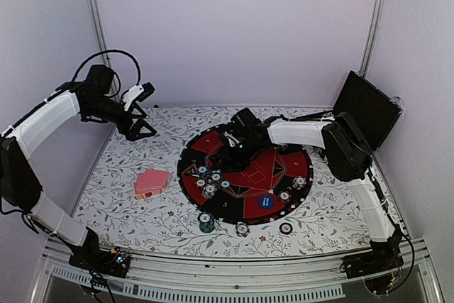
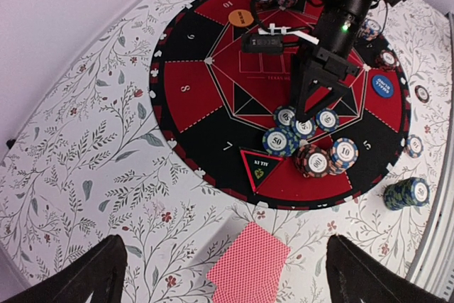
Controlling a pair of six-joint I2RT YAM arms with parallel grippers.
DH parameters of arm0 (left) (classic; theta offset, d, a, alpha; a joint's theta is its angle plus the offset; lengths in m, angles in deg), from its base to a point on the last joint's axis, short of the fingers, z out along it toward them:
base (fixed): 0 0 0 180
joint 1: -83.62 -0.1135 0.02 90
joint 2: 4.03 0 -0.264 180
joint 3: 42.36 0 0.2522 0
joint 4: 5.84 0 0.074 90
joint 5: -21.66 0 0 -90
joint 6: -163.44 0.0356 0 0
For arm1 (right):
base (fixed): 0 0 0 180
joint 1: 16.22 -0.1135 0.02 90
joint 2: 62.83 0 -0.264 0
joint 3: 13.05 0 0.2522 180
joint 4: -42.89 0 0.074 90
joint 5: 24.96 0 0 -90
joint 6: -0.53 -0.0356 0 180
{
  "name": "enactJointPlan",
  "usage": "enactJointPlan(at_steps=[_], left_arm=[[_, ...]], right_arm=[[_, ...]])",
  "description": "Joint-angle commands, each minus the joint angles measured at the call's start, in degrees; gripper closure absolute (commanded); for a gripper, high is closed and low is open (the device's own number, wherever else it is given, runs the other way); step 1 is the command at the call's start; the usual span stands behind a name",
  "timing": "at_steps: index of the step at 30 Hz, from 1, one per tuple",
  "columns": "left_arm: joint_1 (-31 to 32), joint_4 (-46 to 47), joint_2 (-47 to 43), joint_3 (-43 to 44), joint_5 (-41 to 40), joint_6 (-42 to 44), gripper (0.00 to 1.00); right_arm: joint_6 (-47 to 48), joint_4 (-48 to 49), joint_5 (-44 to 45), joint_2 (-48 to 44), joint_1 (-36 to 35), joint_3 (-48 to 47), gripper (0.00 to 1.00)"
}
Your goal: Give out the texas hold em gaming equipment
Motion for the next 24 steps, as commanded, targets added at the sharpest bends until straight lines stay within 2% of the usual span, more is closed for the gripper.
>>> enactJointPlan(at_steps=[1,7,11,17,24], left_arm=[[-0.16,-0.37,0.24,1.76,0.34,-0.18,0.00],[-0.16,-0.48,0.19,1.76,0.57,-0.18,0.00],[-0.16,-0.55,0.24,1.80,0.70,-0.34,0.00],[-0.16,-0.79,0.15,1.68,0.17,-0.40,0.00],[-0.16,-1.43,0.00,1.59,-0.23,-0.48,0.00]], right_arm=[[-0.45,-3.33,1.02,-0.66,-0.97,0.90,0.46],[-0.28,-2.07,4.43,-8.24,-0.18,9.27,0.40],[0.16,-3.20,7.83,-13.40,-1.67,13.19,0.29],[3.26,-11.03,16.46,-18.53,-8.03,11.74,0.21],[5.88,-21.11,25.80,-18.59,-19.09,5.79,0.16]])
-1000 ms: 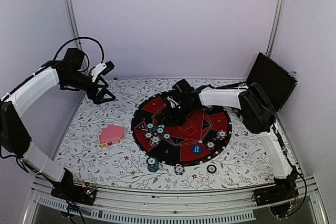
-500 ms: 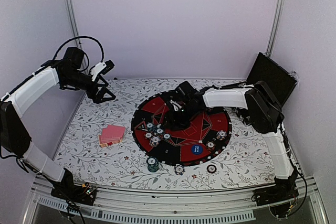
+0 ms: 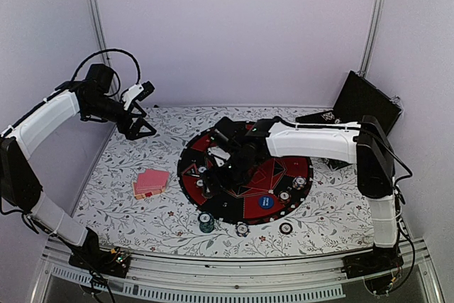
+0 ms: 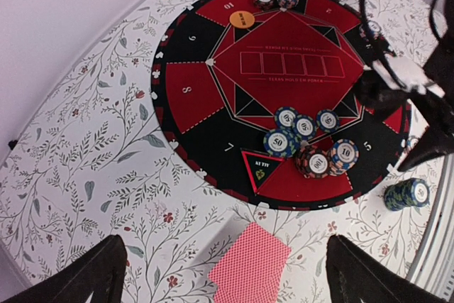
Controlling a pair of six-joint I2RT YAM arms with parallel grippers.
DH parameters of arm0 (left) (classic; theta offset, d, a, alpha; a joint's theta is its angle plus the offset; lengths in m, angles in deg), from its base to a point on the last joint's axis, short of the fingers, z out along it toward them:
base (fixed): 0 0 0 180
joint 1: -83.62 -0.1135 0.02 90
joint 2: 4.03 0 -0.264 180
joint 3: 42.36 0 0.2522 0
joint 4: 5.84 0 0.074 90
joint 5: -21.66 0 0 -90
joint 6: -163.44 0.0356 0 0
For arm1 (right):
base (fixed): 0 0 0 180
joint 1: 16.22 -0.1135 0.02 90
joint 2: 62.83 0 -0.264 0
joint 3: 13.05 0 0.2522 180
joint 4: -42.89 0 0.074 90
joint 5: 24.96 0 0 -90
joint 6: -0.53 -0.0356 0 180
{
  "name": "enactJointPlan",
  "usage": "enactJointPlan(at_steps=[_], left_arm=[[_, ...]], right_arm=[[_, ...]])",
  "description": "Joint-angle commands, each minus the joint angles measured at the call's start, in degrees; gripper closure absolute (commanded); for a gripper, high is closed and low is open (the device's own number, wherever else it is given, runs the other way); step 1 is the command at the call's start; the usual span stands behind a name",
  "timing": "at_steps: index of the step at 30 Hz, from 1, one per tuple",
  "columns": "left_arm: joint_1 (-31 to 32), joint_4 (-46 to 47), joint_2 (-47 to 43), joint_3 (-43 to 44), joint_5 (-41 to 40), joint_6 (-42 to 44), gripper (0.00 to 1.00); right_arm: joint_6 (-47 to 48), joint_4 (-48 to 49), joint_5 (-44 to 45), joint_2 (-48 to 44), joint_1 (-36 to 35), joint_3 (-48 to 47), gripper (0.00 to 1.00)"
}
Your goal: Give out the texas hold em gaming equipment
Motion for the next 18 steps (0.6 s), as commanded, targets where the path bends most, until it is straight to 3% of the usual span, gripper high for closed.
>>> enactJointPlan(at_steps=[1,18], left_arm=[[-0.21,-1.28,-0.02,1.11,-0.19,-0.51,0.00],[-0.17,-2.33,-1.52,1.44,-0.30,-0.84,0.00]], right_arm=[[2.73,-8.96,7.98,-1.32,-6.03,-4.72,0.15],[5.35,-17.69,10.78,5.89,-13.17,-13.97,0.15]])
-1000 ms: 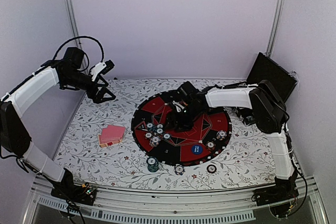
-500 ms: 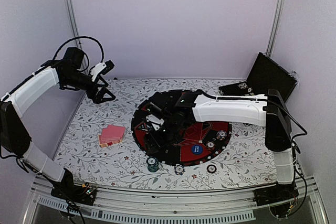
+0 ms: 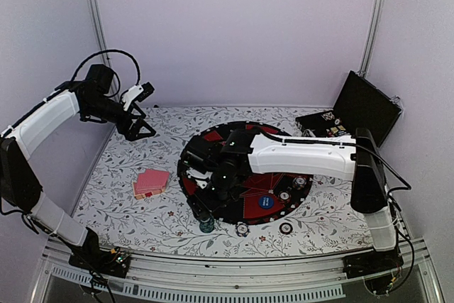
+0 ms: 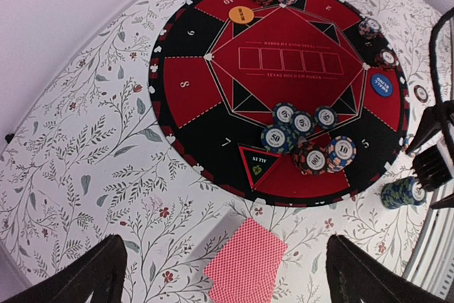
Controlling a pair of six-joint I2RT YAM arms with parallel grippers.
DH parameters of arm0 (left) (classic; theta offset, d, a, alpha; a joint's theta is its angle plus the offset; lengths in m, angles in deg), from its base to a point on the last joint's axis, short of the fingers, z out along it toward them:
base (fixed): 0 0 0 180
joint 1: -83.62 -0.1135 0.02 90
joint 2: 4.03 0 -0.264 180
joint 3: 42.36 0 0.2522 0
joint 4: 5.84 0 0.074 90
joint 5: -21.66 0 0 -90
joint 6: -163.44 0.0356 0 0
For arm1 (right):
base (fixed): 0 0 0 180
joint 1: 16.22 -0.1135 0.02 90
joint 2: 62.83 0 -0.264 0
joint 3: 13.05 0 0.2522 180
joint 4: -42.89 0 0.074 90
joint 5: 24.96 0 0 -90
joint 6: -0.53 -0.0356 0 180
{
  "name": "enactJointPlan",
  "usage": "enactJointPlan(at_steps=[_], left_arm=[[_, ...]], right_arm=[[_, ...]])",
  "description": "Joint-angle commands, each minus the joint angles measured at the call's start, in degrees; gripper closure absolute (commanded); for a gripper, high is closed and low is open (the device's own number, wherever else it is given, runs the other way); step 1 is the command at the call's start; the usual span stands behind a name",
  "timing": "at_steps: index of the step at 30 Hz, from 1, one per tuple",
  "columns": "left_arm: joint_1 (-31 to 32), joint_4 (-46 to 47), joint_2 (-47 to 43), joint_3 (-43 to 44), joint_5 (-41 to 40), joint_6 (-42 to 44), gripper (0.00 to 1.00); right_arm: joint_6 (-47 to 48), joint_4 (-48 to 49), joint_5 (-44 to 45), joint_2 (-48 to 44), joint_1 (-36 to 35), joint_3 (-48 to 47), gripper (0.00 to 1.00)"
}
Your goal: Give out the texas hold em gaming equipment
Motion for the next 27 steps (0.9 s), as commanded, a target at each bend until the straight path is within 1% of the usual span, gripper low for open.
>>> enactJointPlan(at_steps=[1,8,16,23,27], left_arm=[[-0.16,-1.30,-1.46,1.44,0.03,-0.44,0.00],[-0.12,-1.46,-1.72,1.50,-0.02,-0.42,0.00],[-0.08,-1.48,-1.81,1.50,-0.34,-0.12,0.00],[-0.08,-1.55,-1.72,1.85,-0.27,0.00,0.00],[-0.08,-1.49,-1.63,1.94,-0.29,-0.14,0.00]], right_arm=[[1.52,-3.03,1.60,3.37,-1.49,-2.91,0.16],[2.57,-3.45,-0.06,5.42,-2.01,-4.82,0.19],[3.39,-4.35,-1.02,8.15,-2.15,-6.48,0.26],[3.64,-5.66,1.26,9.51,-2.15,-7.55,0.29],[3.79,-5.74,1.79,9.69,-2.13,-7.66,0.32]])
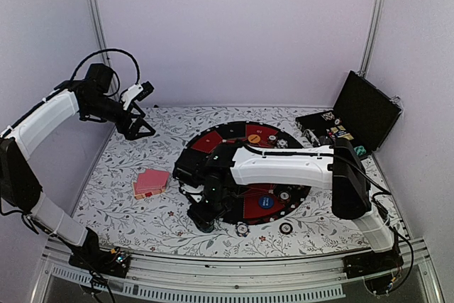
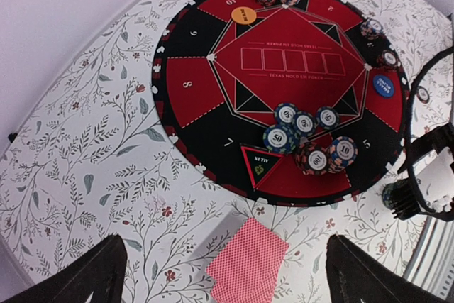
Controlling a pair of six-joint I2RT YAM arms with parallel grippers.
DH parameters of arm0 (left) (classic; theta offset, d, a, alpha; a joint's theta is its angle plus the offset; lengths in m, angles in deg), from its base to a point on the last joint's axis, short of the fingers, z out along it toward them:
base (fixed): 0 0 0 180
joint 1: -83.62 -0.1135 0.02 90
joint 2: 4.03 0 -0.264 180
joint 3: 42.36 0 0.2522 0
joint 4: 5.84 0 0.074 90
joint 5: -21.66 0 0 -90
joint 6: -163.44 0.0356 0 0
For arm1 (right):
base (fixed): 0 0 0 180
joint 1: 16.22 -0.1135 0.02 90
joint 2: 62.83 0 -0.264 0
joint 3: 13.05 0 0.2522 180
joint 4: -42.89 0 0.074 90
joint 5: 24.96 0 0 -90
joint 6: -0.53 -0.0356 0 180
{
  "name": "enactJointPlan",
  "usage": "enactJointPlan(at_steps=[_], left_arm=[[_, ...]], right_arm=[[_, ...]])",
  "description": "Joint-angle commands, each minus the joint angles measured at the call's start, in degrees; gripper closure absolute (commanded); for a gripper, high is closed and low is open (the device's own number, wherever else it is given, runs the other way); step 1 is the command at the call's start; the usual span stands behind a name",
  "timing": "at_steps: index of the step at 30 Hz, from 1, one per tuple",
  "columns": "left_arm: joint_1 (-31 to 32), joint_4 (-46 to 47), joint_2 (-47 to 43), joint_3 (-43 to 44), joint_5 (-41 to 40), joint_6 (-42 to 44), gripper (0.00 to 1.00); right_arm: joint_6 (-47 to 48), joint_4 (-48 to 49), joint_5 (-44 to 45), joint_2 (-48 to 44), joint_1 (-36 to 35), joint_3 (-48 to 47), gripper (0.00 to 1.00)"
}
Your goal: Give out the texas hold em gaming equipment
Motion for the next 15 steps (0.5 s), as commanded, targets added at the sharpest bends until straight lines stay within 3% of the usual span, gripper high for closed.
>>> enactJointPlan(at_steps=[1,15], left_arm=[[-0.14,-1.22,-1.46,1.53,0.17,0.05,0.00],[-0.08,-1.29,-1.30,2.12,-0.18,0.15,0.00]], right_arm=[[0.59,-0.88,1.59,1.24,-0.35,-1.73,0.34],[0.71,-0.68,1.33,1.04,-0.31,-1.68,0.50]])
